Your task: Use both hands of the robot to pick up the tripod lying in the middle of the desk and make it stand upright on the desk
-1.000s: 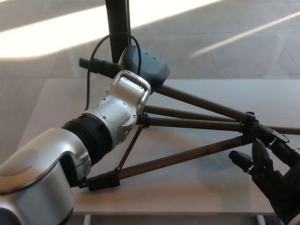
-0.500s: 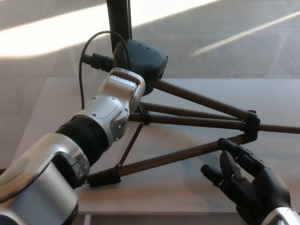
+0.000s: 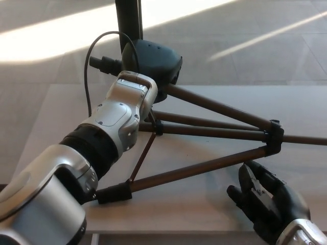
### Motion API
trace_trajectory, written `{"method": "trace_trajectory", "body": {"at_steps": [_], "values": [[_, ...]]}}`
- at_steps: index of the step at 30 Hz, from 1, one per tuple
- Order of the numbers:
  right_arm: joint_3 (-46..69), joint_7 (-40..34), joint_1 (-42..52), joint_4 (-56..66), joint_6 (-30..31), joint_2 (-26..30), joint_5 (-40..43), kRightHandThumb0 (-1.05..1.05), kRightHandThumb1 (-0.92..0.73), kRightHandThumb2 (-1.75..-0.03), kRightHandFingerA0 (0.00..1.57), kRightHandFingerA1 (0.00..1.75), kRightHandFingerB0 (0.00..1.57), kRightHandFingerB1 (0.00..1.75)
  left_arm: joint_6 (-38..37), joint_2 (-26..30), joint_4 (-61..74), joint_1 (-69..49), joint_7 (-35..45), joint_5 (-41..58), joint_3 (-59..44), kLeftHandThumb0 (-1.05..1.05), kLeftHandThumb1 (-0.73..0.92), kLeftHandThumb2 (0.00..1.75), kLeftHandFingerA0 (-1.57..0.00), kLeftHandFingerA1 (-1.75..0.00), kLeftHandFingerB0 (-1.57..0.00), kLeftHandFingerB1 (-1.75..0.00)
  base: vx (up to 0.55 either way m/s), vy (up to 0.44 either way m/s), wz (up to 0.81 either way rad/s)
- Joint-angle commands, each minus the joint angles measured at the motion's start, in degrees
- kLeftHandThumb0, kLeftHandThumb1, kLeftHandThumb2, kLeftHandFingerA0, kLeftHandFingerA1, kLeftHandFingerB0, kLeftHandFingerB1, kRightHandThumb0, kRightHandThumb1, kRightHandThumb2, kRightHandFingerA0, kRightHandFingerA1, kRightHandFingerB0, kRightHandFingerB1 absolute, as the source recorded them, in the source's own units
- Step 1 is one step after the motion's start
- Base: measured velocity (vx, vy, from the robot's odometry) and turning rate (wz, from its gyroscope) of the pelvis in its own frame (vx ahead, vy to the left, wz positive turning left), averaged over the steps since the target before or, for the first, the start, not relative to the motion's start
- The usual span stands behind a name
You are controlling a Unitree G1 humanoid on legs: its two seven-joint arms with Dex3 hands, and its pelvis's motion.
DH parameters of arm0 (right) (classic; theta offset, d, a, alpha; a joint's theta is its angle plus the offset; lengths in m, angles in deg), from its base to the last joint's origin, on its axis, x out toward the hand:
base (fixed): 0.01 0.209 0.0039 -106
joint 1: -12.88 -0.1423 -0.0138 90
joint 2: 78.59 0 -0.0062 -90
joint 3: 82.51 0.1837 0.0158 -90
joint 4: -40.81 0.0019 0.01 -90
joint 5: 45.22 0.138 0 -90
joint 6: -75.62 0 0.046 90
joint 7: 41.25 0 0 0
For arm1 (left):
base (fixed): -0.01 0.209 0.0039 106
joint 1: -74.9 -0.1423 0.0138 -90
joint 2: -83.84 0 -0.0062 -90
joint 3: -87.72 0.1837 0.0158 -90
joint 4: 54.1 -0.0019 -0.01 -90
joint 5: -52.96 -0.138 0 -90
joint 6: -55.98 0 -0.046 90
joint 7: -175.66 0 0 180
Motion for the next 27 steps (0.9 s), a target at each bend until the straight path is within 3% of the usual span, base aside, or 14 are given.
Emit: {"method": "trace_trajectory", "body": {"at_steps": [1, 5, 6, 7, 8, 9, 10, 11, 14, 15, 17, 18, 19, 27], "values": [[4.2, -5.3, -5.0, -2.6, -2.7, -10.5, 6.5, -0.53, -0.69, -0.61, 0.07, 0.50, 0.17, 0.35, -2.2, 1.2, 1.4, -0.8, -2.8, -1.0, -2.2, -0.34, 0.72, 0.61, -0.87, -1.65, -0.79, -1.07, 0.00, 0.000, 0.00], [5.3, -7.1, -6.6, -4.6, -3.0, -10.7, 7.4, -0.56, -0.52, -0.83, 0.07, 0.54, 0.16, 0.47, -3.5, 1.1, 1.6, -1.5, -4.7, -0.1, -3.8, -0.30, 0.66, 0.59, -0.92, -1.50, -0.83, -0.96, 0.00, 0.000, 0.00], [5.8, -7.9, -7.2, -5.3, -3.5, -11.3, 8.3, -0.55, -0.53, -0.84, 0.05, 0.54, 0.14, 0.47, -3.9, 0.6, 1.3, -1.1, -5.0, 0.2, -4.4, -0.35, 0.67, 0.65, -0.88, -1.55, -0.77, -1.10, 0.00, 0.000, 0.00], [6.2, -7.8, -7.5, -6.1, -3.7, -11.6, 9.1, -0.33, -0.59, -1.08, 0.06, 0.57, 0.00, 0.51, -4.2, 0.8, 1.6, -1.1, -5.3, 0.3, -4.8, -0.32, 0.72, 0.66, -0.86, -1.58, -0.71, -1.23, 0.00, 0.000, 0.00], [6.7, -7.7, -8.0, -7.4, -4.0, -12.0, 10.1, -0.33, -0.59, -1.08, 0.06, 0.57, 0.00, 0.51, -4.6, 1.0, 2.1, -1.0, -5.6, 0.5, -5.3, -0.32, 0.72, 0.66, -0.86, -1.58, -0.71, -1.23, 0.00, 0.000, 0.00], [6.6, -8.0, -8.4, -8.3, -4.4, -12.1, 9.9, -0.53, -0.71, -0.61, 0.00, 0.61, 0.14, 0.40, -4.7, 0.9, 2.2, -1.0, -5.7, 0.9, -6.0, -0.28, 0.70, 0.73, -0.86, -1.52, -0.72, -1.12, 0.00, 0.000, 0.00], [7.1, -8.3, -8.4, -7.8, -4.4, -11.7, 10.2, -0.53, -0.71, -0.61, 0.00, 0.61, 0.14, 0.40, -4.9, 0.0, 1.5, -0.4, -5.9, 0.9, -6.1, -0.28, 0.70, 0.73, -0.86, -1.52, -0.72, -1.12, 0.00, 0.000, 0.00], [7.3, -8.4, -8.6, -8.2, -4.6, -11.6, 10.4, -0.34, -0.59, -1.08, 0.06, 0.58, 0.00, 0.51, -4.7, -0.3, 1.2, 0.1, -6.0, 0.4, -5.9, -0.27, 0.71, 0.76, -0.85, -1.56, -0.74, -1.11, 0.00, 0.000, 0.00], [7.8, -10.9, -8.7, -9.2, -5.7, -14.3, 11.2, -0.34, -0.58, -1.08, 0.05, 0.57, 0.00, 0.51, -5.8, -0.2, 1.6, 0.8, -7.8, 1.4, -7.9, -0.17, 0.64, 0.87, -0.89, -1.63, -0.75, -1.26, 0.00, 0.000, 0.00], [7.5, -11.0, -8.5, -9.4, -5.7, -14.6, 10.9, -0.54, -0.72, -0.61, 0.00, 0.61, 0.14, 0.39, -6.1, -0.3, 1.6, 0.8, -8.8, 1.7, -8.6, -0.17, 0.60, 0.89, -0.88, -1.67, -0.77, -1.34, 0.00, 0.000, 0.00], [7.0, -11.1, -7.7, -9.7, -5.6, -15.0, 10.6, -0.55, -0.72, -0.62, 0.00, 0.62, 0.14, 0.40, -6.4, -0.6, 1.8, 0.9, -10.4, 2.3, -10.0, -0.15, 0.59, 0.85, -0.87, -1.69, -0.74, -1.36, 0.00, 0.000, 0.00], [6.2, -10.8, -7.1, -9.7, -4.9, -14.9, 10.3, -0.56, -0.72, -0.62, 0.00, 0.62, 0.15, 0.41, -7.5, -1.1, 1.8, 0.6, -12.4, 3.9, -12.1, -0.17, 0.49, 1.02, -1.18, -1.34, -0.91, -1.14, 0.00, 0.000, 0.00], [5.6, -10.1, -6.4, -9.7, -4.5, -14.9, 10.3, -0.56, -0.73, -0.62, 0.00, 0.62, 0.14, 0.42, -6.6, -1.7, 1.7, 0.9, -12.2, 4.7, -13.4, -0.14, 0.61, 0.88, -0.86, -1.73, -0.72, -1.44, 0.00, 0.000, 0.00], [1.5, -9.6, -2.3, -8.9, -3.5, -16.0, 10.1, -0.55, -0.72, -0.62, 0.00, 0.63, 0.19, 0.44, -3.3, -5.6, 1.5, 3.4, -11.5, 8.7, -22.2, -0.15, 0.53, 1.06, -0.88, -1.75, -0.69, -1.63, 0.00, 0.000, 0.00]]}}
